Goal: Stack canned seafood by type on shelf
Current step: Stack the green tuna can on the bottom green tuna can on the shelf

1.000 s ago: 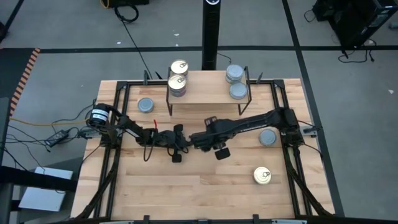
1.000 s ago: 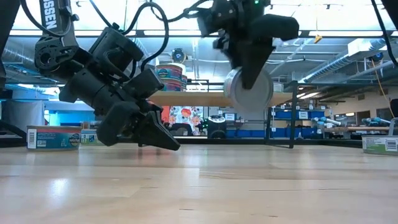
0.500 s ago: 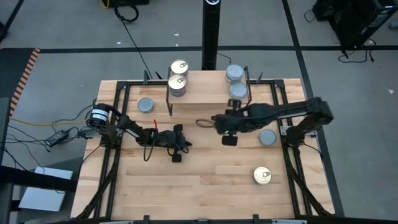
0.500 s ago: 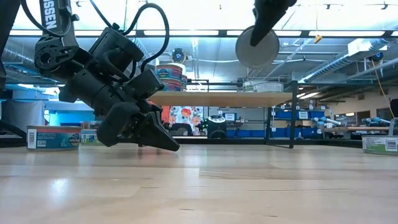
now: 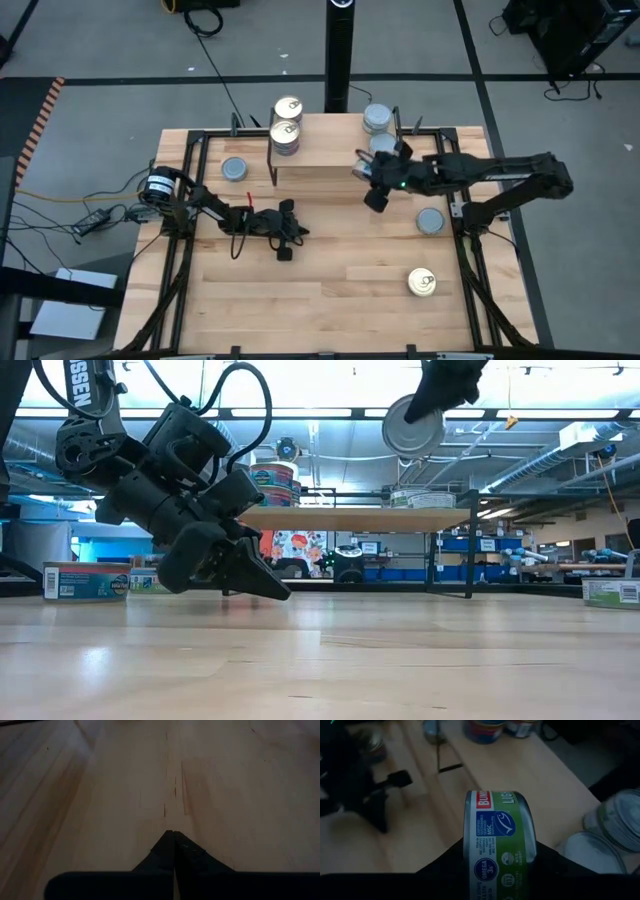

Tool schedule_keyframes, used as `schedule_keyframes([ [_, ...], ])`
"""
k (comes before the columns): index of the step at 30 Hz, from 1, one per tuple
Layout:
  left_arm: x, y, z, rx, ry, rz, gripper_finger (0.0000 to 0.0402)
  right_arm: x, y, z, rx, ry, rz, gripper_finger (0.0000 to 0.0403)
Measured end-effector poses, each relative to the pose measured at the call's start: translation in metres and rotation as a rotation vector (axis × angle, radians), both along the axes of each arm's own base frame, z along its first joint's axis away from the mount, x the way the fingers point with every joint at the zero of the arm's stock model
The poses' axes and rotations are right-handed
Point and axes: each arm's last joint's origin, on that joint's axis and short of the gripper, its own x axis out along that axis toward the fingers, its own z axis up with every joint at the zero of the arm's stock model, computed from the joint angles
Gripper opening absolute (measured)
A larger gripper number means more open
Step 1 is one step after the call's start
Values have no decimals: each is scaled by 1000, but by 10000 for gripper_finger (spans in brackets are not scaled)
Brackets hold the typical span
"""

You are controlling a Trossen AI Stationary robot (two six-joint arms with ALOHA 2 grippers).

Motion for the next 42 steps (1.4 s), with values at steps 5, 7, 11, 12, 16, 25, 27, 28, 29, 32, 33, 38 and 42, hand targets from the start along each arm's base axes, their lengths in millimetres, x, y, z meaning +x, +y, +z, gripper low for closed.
schedule_keyframes([
  [5,0,0,0,4,1,-2,4,-5,-10,2,16,-53,-56,146],
  [7,0,-1,0,-4,2,-1,4,-6,-13,2,23,-61,-75,147],
  [11,0,-5,1,21,-6,-28,4,-6,-20,3,36,-82,-116,147],
  [12,0,-5,1,25,-10,-31,4,-6,-21,3,35,-86,-123,146],
  [16,0,-5,1,23,-13,-17,4,-6,-25,3,35,-92,-138,146],
  [25,0,-7,1,26,-15,-24,4,-8,-38,3,78,-115,-216,144],
  [27,0,-7,1,25,-15,-24,4,-10,-46,3,103,-140,-279,145],
  [28,0,-7,1,23,-15,-23,4,-11,-51,3,116,-150,-305,147],
  [29,0,-7,1,23,-15,-23,4,-13,-56,3,128,-156,-322,149],
  [32,0,-7,1,25,-15,-24,4,-16,-70,2,158,-163,-360,149],
  [33,0,-7,1,28,-15,-26,4,-18,-75,2,165,-164,-370,147],
  [38,0,-7,1,44,-14,-35,4,-27,-98,1,213,-173,-418,144],
  [42,0,-7,1,44,-14,-35,4,-35,-114,1,293,-193,-418,149],
])
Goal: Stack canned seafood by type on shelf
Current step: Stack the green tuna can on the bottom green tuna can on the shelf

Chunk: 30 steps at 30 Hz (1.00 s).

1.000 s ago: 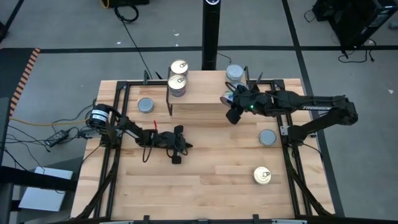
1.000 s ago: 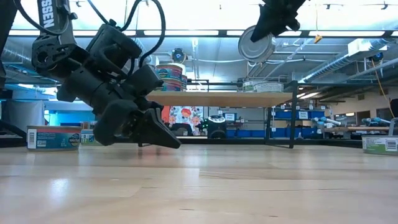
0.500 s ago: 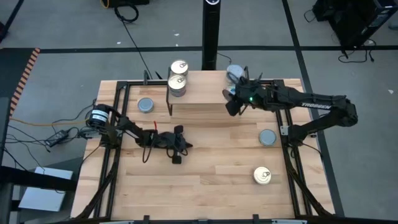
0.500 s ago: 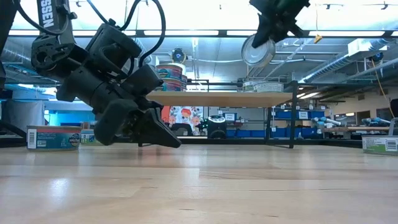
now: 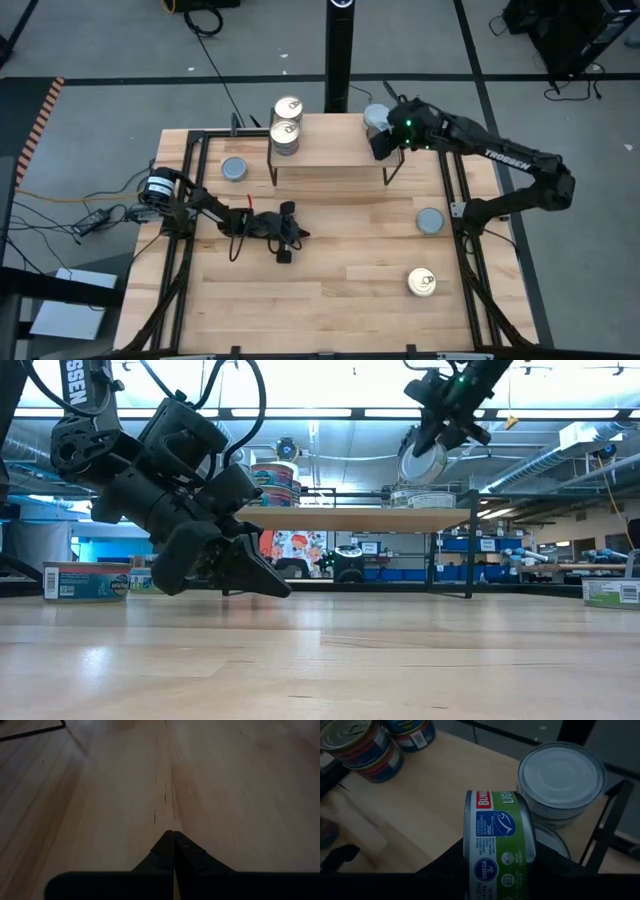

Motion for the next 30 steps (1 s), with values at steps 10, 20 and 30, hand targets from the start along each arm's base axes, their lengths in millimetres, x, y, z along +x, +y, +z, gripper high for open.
schedule_keyframes([
  [10,0,0,0,-1,0,0,4,-12,-22,-9,105,-61,5,144],
  [20,-1,0,-1,-1,12,0,4,-18,-12,-17,54,-213,70,144],
  [30,-1,0,-1,-2,15,1,4,-28,-15,-47,70,-300,14,146],
])
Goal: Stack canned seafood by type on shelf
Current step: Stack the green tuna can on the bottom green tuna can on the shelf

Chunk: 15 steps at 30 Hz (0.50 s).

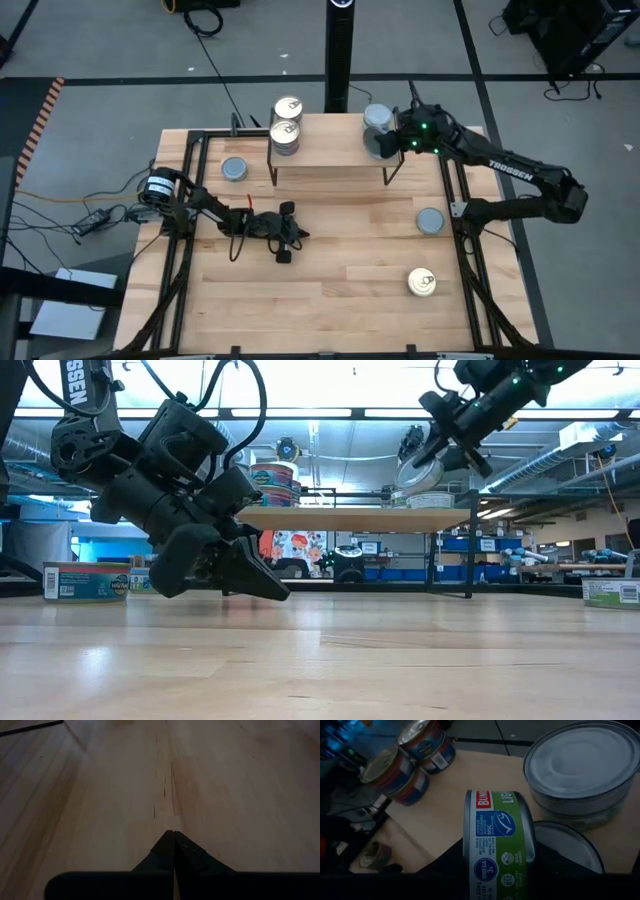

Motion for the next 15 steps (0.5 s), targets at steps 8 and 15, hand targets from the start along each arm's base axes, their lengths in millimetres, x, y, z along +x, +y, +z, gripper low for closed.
schedule_keyframes([
  [8,0,0,0,0,-1,0,4,-1,0,-8,9,32,-4,179],
  [15,0,0,0,0,1,0,4,-2,-1,-8,-12,55,-27,208],
])
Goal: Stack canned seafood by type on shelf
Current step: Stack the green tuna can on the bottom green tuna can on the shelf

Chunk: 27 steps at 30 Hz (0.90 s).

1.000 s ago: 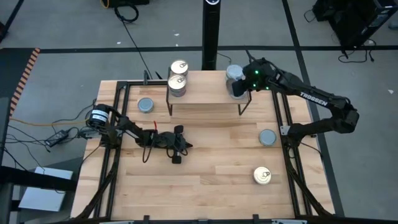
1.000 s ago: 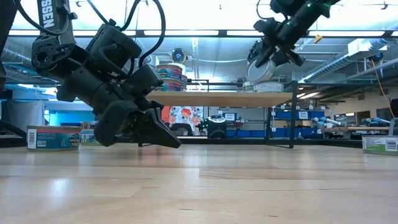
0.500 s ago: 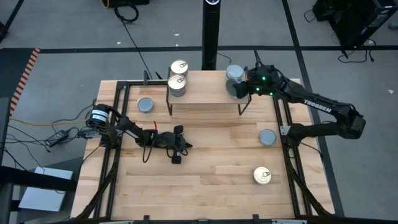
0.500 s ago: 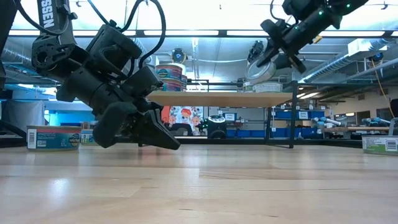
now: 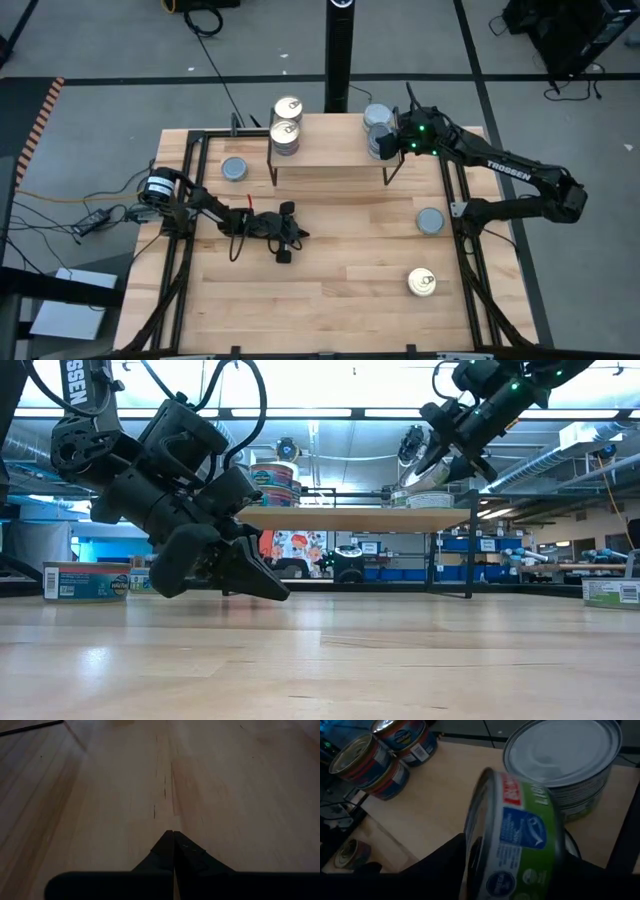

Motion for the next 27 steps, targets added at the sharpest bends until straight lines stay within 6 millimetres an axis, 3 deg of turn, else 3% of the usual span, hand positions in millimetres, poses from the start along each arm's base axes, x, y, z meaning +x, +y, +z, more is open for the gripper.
schedule_keyframes([
  [16,0,0,0,0,-1,0,4,1,-1,2,-18,-14,4,296],
  [23,0,0,0,0,-1,0,4,1,0,3,-28,-3,25,305],
  [27,0,0,0,0,-1,0,4,0,1,14,-26,26,40,301],
])
